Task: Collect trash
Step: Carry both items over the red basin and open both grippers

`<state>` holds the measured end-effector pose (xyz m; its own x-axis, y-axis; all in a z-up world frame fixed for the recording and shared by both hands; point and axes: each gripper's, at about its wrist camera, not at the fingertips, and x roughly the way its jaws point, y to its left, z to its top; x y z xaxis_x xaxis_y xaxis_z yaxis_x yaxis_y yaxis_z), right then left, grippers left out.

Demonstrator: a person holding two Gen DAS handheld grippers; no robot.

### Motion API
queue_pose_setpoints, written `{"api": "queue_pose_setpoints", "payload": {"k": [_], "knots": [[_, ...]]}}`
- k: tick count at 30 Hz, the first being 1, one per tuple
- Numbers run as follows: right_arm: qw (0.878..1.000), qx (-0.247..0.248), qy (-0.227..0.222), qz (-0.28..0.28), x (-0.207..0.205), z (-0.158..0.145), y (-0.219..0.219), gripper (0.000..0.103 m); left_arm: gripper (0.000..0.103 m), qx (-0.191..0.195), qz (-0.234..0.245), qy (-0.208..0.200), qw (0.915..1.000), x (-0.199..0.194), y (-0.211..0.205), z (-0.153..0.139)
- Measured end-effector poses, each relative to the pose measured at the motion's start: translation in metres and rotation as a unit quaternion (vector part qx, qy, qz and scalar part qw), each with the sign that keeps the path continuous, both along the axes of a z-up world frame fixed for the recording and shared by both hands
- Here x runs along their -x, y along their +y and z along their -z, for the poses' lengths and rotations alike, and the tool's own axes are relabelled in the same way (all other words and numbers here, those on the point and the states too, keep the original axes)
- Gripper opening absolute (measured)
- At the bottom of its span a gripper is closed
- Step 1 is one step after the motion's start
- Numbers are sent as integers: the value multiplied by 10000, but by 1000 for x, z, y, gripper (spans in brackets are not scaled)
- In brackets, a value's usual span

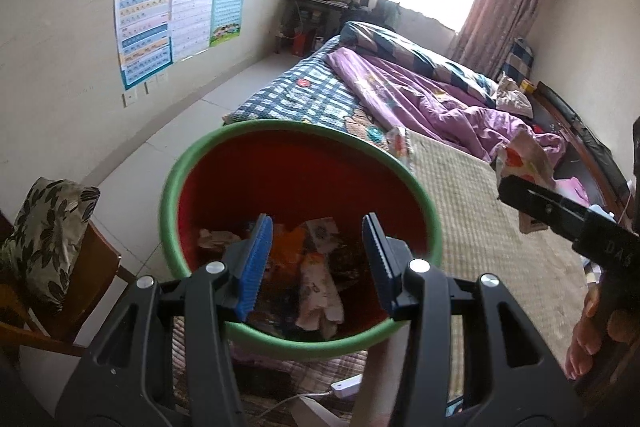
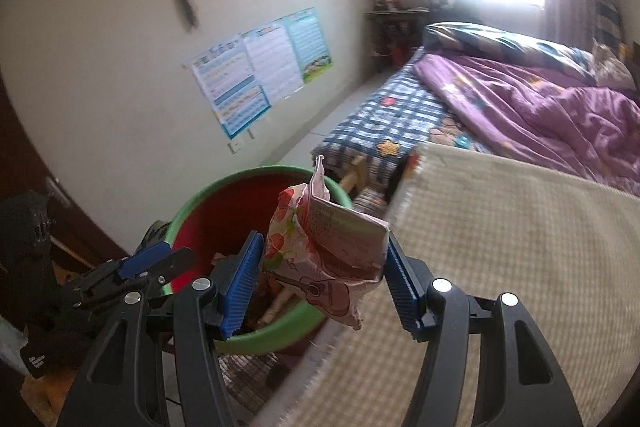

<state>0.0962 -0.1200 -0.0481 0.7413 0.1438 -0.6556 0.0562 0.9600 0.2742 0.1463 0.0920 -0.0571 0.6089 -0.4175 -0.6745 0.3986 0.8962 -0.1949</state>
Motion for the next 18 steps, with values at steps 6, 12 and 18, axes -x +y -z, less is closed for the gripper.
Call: {"api": "queue_pose_setpoints", "payload": {"k": [6,12,18], "knots": [[9992,103,96,-378,-22,10,23,58,45,3,-181,-11,9998,-4,18,-1],[9981,155,221,-548,-37,18,34,58,45,-6,-258,39,9997,-9,25,2],[9970,194,363,-655,-47,28,42,60,45,3,-259,44,9997,-14,25,3]]}}
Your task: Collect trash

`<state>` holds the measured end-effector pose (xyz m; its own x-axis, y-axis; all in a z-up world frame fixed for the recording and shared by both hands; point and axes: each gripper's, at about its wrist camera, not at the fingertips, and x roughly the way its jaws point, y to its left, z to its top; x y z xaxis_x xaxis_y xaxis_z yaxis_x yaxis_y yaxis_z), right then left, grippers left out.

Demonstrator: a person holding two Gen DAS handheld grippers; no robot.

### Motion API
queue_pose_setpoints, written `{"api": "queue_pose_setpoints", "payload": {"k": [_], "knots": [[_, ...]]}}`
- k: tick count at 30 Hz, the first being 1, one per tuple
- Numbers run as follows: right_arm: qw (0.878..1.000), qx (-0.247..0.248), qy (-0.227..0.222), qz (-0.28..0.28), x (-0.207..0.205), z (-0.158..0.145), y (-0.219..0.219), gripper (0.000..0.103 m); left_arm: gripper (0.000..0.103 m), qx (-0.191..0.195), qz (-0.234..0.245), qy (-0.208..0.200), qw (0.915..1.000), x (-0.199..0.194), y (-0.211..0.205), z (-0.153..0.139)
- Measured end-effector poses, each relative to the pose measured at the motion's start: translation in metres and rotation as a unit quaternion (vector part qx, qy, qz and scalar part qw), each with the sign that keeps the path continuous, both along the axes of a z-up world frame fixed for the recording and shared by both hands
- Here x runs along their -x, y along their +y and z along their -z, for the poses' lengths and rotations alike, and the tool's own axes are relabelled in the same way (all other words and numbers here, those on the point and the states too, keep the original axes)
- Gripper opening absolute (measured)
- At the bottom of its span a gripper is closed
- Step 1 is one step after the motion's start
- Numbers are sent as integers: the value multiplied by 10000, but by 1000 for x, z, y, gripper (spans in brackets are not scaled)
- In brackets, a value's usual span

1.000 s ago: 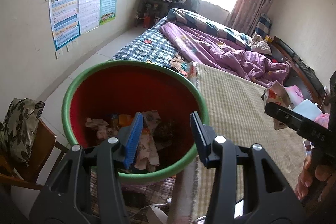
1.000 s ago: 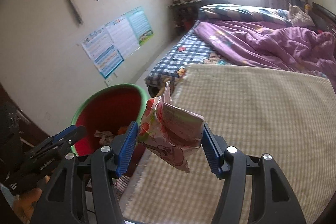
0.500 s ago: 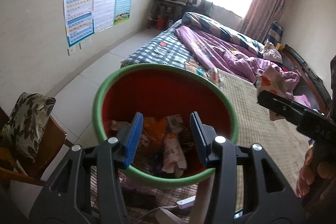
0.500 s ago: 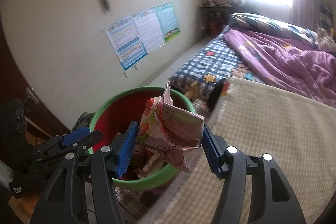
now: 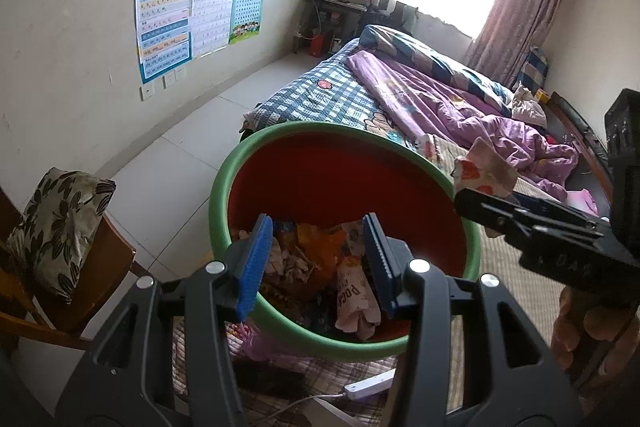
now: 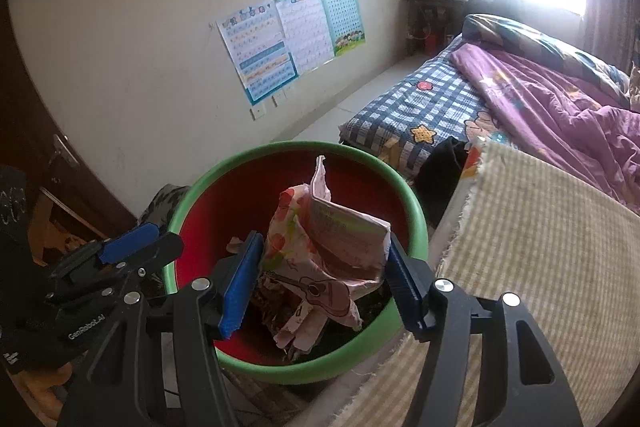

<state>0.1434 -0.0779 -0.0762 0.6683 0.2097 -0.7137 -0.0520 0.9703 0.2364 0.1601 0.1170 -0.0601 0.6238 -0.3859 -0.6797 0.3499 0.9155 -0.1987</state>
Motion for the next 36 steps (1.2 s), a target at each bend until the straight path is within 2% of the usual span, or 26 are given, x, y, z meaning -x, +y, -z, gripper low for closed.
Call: {"api": "queue_pose_setpoints", "payload": {"k": [6,8,16,18,26,31,36], "knots": [[9999,28,64,-107,-5,5,3,61,45,-9,-38,15,10000,-3,1,0],[9998,-9,112,-185,-7,6,4,66,45,-5,-67,23,10000,-3,3,1],[9998,-113,72,-131,-1,7,-3,71,47,-19,-98,49,9999,1,2,3],[9999,-142,42,-60,3,5,-8,71,53,-19,-111,9,9999,2,1,2],[9989,-375,-135,253,24,-7,-34,80,63,-54,-126,-79,9999,15,-10,-3],[9976,-488,-279,415,46,-13,-54,89,78,-54,-197,-245,9995,30,-22,-10],[9958,-482,-619,474,80,-26,-77,91,95,-194,-463,-541,9973,58,-41,-21]]}}
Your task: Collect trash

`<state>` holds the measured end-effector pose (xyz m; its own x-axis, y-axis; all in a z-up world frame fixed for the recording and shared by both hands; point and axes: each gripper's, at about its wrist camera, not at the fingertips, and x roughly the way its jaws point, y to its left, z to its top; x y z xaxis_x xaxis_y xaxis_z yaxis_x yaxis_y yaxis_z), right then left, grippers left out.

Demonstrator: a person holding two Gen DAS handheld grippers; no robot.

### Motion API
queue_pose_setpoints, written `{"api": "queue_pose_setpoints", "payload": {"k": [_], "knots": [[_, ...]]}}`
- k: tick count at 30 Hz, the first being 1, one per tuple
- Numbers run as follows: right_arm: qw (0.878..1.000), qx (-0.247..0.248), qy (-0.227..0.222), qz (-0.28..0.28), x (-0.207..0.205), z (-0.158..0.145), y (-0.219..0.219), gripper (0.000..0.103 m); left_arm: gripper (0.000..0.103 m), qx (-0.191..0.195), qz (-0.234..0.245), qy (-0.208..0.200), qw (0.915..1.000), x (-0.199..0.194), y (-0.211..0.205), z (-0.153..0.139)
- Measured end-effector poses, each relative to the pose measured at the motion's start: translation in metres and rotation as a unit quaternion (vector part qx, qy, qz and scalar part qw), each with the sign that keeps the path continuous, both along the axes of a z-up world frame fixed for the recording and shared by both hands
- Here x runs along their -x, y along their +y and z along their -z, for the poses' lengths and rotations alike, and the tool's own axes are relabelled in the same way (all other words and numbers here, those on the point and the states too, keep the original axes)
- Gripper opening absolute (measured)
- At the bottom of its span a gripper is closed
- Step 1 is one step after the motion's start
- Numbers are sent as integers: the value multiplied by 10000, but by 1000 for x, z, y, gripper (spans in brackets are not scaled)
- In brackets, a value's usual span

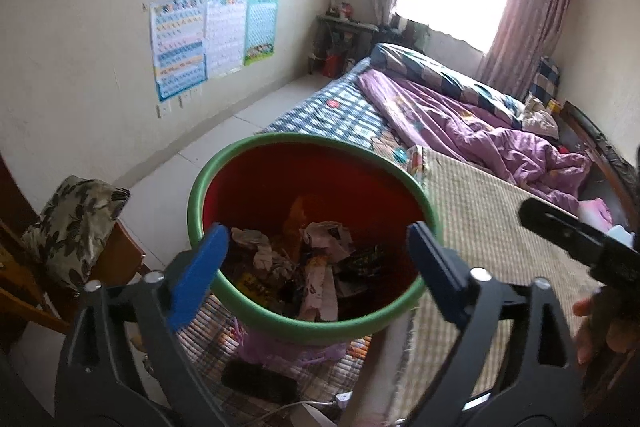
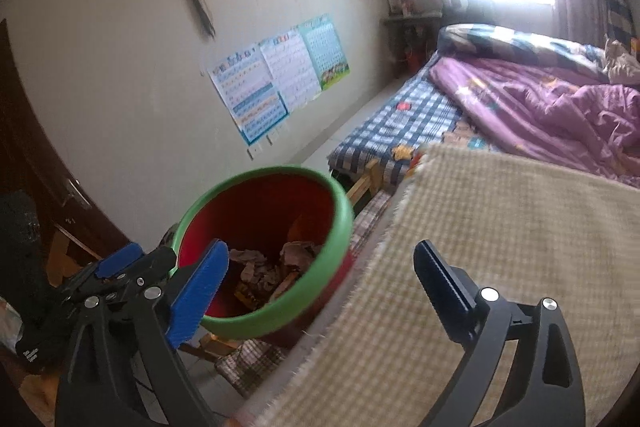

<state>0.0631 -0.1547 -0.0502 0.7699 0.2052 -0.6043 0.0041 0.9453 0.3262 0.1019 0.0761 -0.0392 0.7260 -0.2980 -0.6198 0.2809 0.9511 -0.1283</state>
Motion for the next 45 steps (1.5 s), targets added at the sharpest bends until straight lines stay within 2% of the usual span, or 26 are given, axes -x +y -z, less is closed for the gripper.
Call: {"api": "queue_pose_setpoints", "payload": {"k": [6,9,15,18,21,26,35,45], "knots": [[9958,228,-886,80,58,-27,-28,96,97,-303,-258,-620,9973,41,-37,-15],[9900,400,-1352,97,86,-38,-43,96,97,-486,-313,-718,9957,59,-58,-17],[9838,551,-1692,219,123,-41,-77,96,97,-667,-473,-799,9934,86,-92,-21],[9775,903,-1863,416,139,-39,-86,96,97,-732,-553,-850,9922,99,-105,-25],[9793,789,-1816,416,144,-36,-98,96,98,-864,-738,-931,9892,109,-115,-28],[9834,541,-1645,535,146,-31,-118,96,98,-836,-882,-1124,9862,124,-127,-34],[9853,477,-1560,506,151,-25,-133,96,98,-793,-777,-1133,9873,129,-148,-43],[9868,419,-1457,577,155,-18,-145,96,98,-848,-652,-1100,9882,131,-162,-41]]}}
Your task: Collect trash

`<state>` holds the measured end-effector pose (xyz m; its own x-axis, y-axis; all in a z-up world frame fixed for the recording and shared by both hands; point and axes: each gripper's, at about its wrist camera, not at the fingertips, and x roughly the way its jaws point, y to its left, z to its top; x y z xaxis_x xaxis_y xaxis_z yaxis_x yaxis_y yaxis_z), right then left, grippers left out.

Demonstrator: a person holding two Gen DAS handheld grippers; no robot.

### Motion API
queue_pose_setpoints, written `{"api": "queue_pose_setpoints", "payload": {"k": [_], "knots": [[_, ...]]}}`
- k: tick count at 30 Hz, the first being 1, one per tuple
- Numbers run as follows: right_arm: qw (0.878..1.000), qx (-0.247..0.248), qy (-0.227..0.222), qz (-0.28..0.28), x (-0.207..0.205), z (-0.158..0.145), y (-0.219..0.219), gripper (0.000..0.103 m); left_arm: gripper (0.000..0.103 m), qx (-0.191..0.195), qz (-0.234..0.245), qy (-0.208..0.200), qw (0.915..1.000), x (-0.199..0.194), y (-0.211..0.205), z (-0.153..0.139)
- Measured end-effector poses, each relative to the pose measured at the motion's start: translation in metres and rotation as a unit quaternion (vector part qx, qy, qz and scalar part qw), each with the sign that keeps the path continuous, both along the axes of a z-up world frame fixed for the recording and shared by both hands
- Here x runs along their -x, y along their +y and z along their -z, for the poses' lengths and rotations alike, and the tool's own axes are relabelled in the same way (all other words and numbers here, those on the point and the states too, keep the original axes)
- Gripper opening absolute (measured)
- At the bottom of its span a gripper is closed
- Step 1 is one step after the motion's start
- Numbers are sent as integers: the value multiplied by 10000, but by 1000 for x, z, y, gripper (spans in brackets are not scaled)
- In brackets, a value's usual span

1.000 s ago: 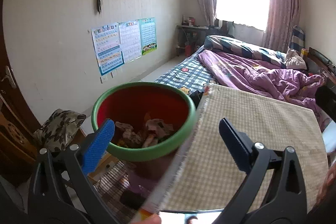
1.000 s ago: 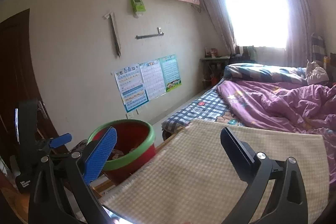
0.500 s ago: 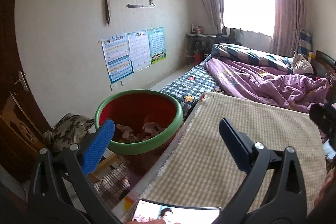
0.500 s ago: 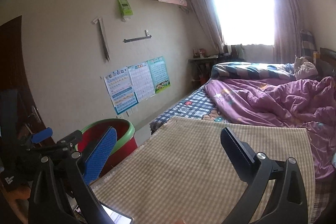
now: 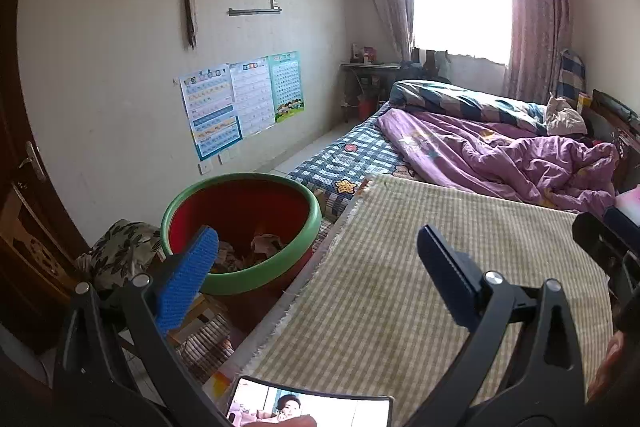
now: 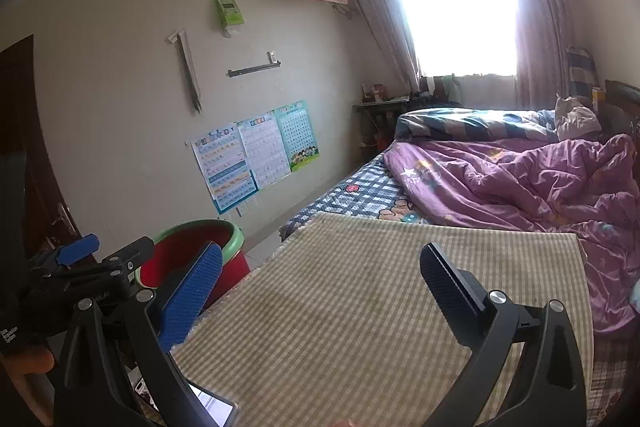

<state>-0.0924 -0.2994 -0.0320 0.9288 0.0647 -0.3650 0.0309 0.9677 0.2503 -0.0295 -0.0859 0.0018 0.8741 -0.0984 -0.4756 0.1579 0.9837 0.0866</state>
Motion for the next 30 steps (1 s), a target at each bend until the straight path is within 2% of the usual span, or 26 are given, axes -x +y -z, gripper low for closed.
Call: {"api": "queue_pose_setpoints", "payload": {"k": [26,30], "knots": [[9994,-58,326,-103,-11,15,2,96,98,-8,77,129,9999,-5,0,5],[9985,-108,524,-95,-15,24,-1,96,98,70,146,228,9996,-7,-1,9]]}}
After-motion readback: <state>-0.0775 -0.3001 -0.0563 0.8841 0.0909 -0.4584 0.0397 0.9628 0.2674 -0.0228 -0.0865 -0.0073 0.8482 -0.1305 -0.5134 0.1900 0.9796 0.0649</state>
